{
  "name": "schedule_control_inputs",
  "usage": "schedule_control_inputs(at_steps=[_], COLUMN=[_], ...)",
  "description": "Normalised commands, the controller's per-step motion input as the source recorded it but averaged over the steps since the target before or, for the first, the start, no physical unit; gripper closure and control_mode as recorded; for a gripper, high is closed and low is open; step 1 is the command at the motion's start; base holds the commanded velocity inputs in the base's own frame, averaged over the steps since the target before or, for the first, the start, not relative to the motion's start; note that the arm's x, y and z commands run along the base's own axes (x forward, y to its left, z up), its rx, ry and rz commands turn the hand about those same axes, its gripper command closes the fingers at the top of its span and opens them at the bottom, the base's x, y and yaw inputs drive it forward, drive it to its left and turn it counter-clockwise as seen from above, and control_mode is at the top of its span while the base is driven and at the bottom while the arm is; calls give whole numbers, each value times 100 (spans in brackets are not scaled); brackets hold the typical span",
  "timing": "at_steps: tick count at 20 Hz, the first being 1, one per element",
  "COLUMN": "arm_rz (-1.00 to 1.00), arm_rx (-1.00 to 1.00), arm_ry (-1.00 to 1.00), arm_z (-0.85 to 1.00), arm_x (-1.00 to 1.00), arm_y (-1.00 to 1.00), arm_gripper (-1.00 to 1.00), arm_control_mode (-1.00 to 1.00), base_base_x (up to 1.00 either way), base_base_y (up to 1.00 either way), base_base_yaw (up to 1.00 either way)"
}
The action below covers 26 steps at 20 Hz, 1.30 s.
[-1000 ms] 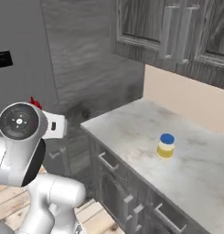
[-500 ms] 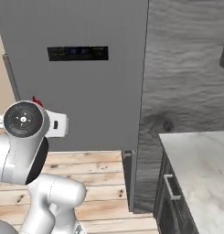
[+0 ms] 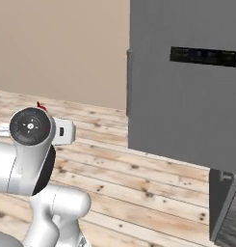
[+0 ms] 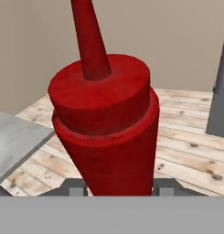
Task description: Place the mayonnaise and ketchup from the counter to the top shelf of the fridge. If the existing items in the fridge are on the top shelf, move them to other shelves.
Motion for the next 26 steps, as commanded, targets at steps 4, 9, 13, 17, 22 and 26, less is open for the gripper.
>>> schedule_control_inputs(at_steps=[4,9,13,17,22,26], arm_rz=[0,0,0,0,0,0], arm_rx=[0,0,0,0,0,0], arm_ry=[0,0,0,0,0,0], arm_z=[0,0,0,0,0,0], arm_x=[0,0,0,0,0,0], arm_y=[0,0,0,0,0,0], arm_gripper=[100,100,100,100,100,100], arm_control_mode=[100,100,100,100,100,100], base_base_x=[7,96,100,100,100,100], base_base_y=[100,94,33,23,12,28], base_base_yaw=[31,-1,-18,-19,-18,-22])
